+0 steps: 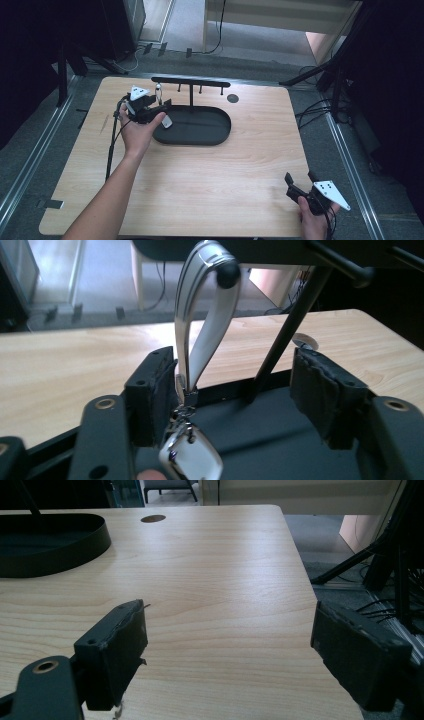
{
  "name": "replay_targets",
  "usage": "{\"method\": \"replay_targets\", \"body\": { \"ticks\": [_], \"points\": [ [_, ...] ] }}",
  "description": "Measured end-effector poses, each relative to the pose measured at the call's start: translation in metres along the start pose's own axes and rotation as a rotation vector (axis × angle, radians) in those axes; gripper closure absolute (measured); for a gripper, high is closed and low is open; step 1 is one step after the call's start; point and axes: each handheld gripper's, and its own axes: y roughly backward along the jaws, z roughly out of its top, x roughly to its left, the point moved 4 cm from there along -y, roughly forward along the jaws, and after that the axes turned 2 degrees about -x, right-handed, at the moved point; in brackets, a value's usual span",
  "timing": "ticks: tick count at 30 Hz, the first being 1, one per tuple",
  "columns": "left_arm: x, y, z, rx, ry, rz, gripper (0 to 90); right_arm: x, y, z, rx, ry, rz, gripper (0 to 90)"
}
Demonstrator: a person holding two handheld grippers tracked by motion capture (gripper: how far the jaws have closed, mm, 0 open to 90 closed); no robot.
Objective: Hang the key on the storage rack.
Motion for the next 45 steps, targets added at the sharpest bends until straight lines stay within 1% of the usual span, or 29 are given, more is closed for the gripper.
{"method": "replay_targets", "body": {
  "ticks": [1,2,3,4,5,6,7,8,9,10,11,12,13,14,16,17,19,21,23,25,28,30,33,37,39,42,43,45],
  "points": [
    [0.000,0.000,0.000,0.000,0.000,0.000,35.2,0.000,0.000,0.000,0.000,0.000,0.000,14.7],
    [0.001,0.006,0.001,-0.010,0.017,-0.005,36.1,0.000,0.000,0.000,0.000,0.001,0.000,14.7],
    [0.001,0.006,0.001,-0.010,0.017,-0.005,35.9,0.000,0.000,0.000,0.000,0.001,0.000,14.7],
    [0.004,0.010,0.001,-0.018,0.048,-0.027,35.9,0.000,0.000,0.000,0.001,0.003,0.000,14.7],
    [0.006,0.012,0.000,-0.021,0.063,-0.038,33.9,0.000,0.000,0.000,0.001,0.007,0.000,14.7],
    [0.007,0.014,-0.001,-0.013,0.067,-0.040,31.4,0.000,0.000,0.000,0.000,0.008,0.000,14.7],
    [0.009,0.015,-0.003,0.003,0.061,-0.013,26.2,0.000,0.000,0.000,0.000,0.009,0.000,14.7],
    [0.011,0.016,-0.005,0.027,0.047,0.023,20.2,0.000,0.000,0.000,0.000,0.010,0.000,14.7],
    [0.013,0.017,-0.009,0.057,0.019,0.054,16.6,0.000,0.000,0.000,0.001,0.010,0.000,14.7],
    [0.014,0.019,-0.012,0.074,0.007,0.083,15.4,0.001,0.000,0.000,0.001,0.011,-0.001,14.7],
    [0.015,0.022,-0.014,0.089,-0.006,0.098,13.6,0.001,0.000,0.000,0.002,0.011,-0.001,14.7],
    [0.016,0.025,-0.016,0.089,-0.019,0.097,13.5,0.001,-0.001,0.000,0.001,0.013,-0.002,14.7],
    [0.016,0.029,-0.017,0.081,-0.020,0.093,13.5,0.001,-0.001,0.000,0.002,0.014,-0.003,14.7],
    [0.017,0.033,-0.019,0.075,-0.012,0.074,13.3,0.001,-0.001,0.000,0.002,0.015,-0.004,14.7],
    [0.018,0.040,-0.021,0.057,0.007,0.026,9.0,0.001,-0.001,0.000,0.004,0.017,-0.005,14.7],
    [0.019,0.043,-0.023,0.049,0.006,0.016,8.6,0.001,-0.001,0.000,0.004,0.018,-0.006,14.7],
    [0.021,0.050,-0.026,0.038,0.010,0.023,8.6,0.001,-0.001,0.000,0.005,0.016,-0.007,14.7],
    [0.024,0.055,-0.029,0.034,0.024,0.019,8.6,0.002,-0.001,0.000,0.006,0.017,-0.007,14.7],
    [0.027,0.061,-0.033,0.037,0.024,0.015,8.6,0.002,-0.001,0.000,0.006,0.019,-0.007,14.7],
    [0.030,0.067,-0.035,0.031,0.030,0.003,8.0,0.002,-0.001,0.000,0.006,0.022,-0.008,14.7],
    [0.034,0.076,-0.039,0.016,0.040,-0.020,2.7,0.002,-0.001,0.000,0.005,0.023,-0.009,14.7],
    [0.036,0.082,-0.041,0.004,0.031,-0.016,2.2,0.002,-0.001,0.000,0.005,0.023,-0.009,14.7],
    [0.036,0.092,-0.045,-0.003,0.014,-0.027,2.2,0.002,-0.001,0.000,0.006,0.024,-0.010,14.7],
    [0.036,0.106,-0.052,-0.024,0.017,-0.035,2.1,0.002,-0.001,0.000,0.007,0.028,-0.011,14.7],
    [0.035,0.113,-0.057,-0.029,0.004,-0.039,0.0,0.003,-0.001,0.000,0.008,0.028,-0.012,14.7],
    [0.036,0.122,-0.064,-0.032,-0.020,-0.012,0.0,0.003,-0.001,0.000,0.008,0.028,-0.013,14.7],
    [0.037,0.126,-0.066,-0.034,-0.018,-0.010,0.0,0.003,-0.001,0.000,0.009,0.029,-0.013,14.7],
    [0.039,0.133,-0.071,-0.042,0.002,-0.033,0.0,0.003,-0.001,0.000,0.008,0.032,-0.015,14.7]
  ]
}}
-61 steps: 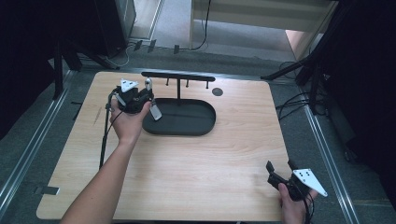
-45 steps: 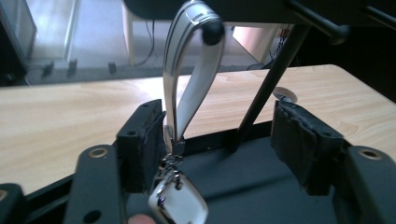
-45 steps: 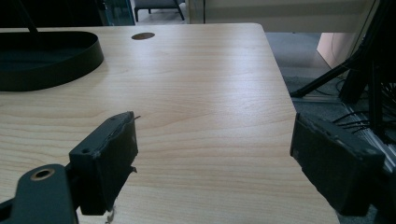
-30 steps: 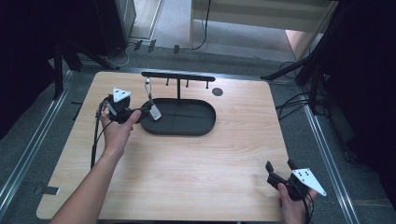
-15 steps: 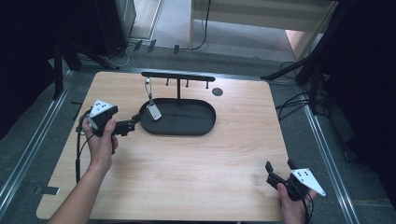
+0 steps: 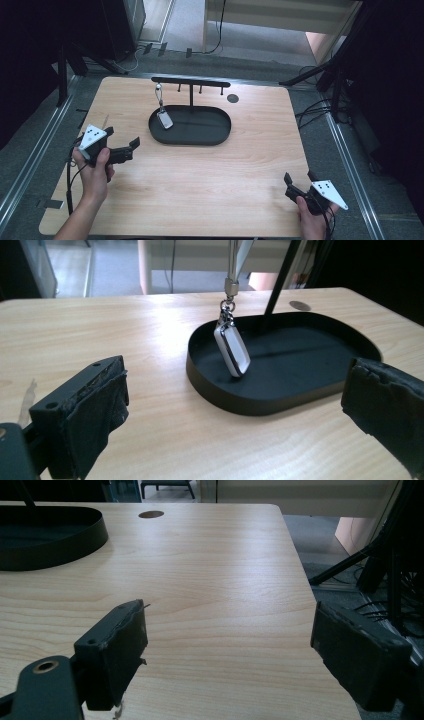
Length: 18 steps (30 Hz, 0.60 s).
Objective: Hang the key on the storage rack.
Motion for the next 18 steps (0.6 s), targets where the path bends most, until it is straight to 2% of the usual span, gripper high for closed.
{"method": "replay_targets", "body": {
  "ticks": [4,8,15,18],
  "points": [
    [0.005,0.015,-0.011,-0.017,-0.008,0.018,0.0,0.000,0.000,0.000,0.000,-0.002,-0.003,14.7],
    [0.014,0.032,-0.023,-0.040,0.006,0.025,0.0,0.000,0.000,0.000,-0.001,-0.002,-0.003,14.7],
    [0.037,0.059,-0.044,-0.070,0.013,0.071,0.0,0.000,0.000,0.000,0.000,0.001,-0.004,14.7],
    [0.047,0.069,-0.055,-0.076,0.036,0.087,0.0,0.000,0.000,0.000,0.001,0.001,-0.006,14.7]
  ]
}}
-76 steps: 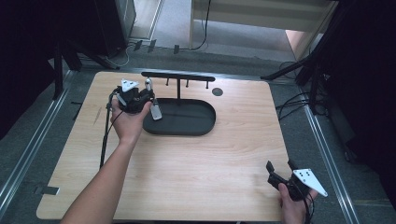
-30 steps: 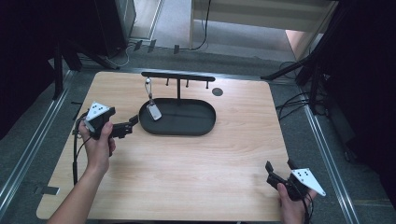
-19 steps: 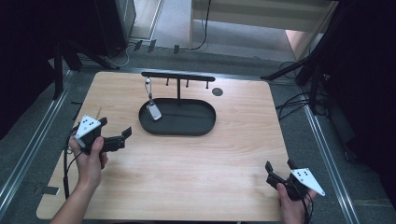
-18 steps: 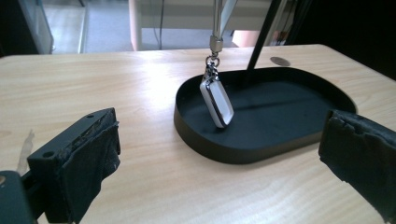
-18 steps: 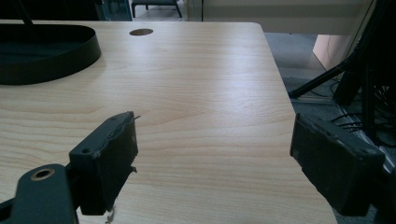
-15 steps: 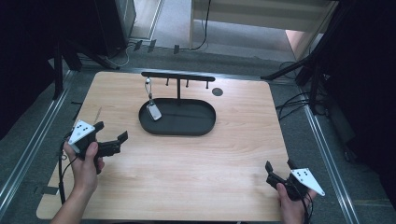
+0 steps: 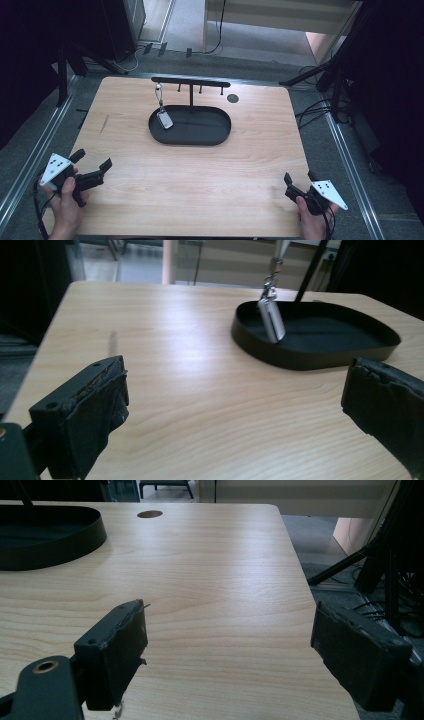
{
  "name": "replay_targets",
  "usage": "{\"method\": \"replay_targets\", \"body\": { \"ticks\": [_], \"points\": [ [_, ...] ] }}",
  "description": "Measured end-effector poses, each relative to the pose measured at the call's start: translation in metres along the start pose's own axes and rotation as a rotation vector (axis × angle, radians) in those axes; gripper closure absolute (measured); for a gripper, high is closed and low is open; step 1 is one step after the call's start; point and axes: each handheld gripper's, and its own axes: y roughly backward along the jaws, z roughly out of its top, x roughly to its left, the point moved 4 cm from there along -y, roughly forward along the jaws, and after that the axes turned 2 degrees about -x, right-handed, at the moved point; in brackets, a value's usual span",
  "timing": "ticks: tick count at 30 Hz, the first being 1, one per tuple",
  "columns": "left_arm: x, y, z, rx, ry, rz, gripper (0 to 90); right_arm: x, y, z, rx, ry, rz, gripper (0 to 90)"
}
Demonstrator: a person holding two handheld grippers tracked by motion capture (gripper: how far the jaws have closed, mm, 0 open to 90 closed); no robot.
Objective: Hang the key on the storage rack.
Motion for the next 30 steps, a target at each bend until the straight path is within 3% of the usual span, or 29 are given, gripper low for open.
{"method": "replay_targets", "body": {
  "ticks": [9,11,15,25,30],
  "points": [
    [0.025,0.031,-0.022,-0.030,0.023,0.070,0.0,0.000,0.000,0.000,0.001,-0.002,0.001,14.7],
    [0.029,0.034,-0.025,-0.033,0.008,0.092,0.0,-0.001,0.000,0.000,0.001,-0.002,0.002,14.6],
    [0.036,0.037,-0.026,-0.065,0.076,0.084,0.0,-0.001,0.000,0.000,0.000,0.000,0.006,14.7],
    [0.029,0.029,-0.029,-0.034,0.020,0.083,0.0,-0.001,0.000,0.000,-0.004,-0.010,0.014,14.7],
    [0.026,0.028,-0.029,-0.018,0.003,0.058,0.0,-0.002,-0.001,0.000,0.002,-0.006,0.018,14.7]
  ]
}}
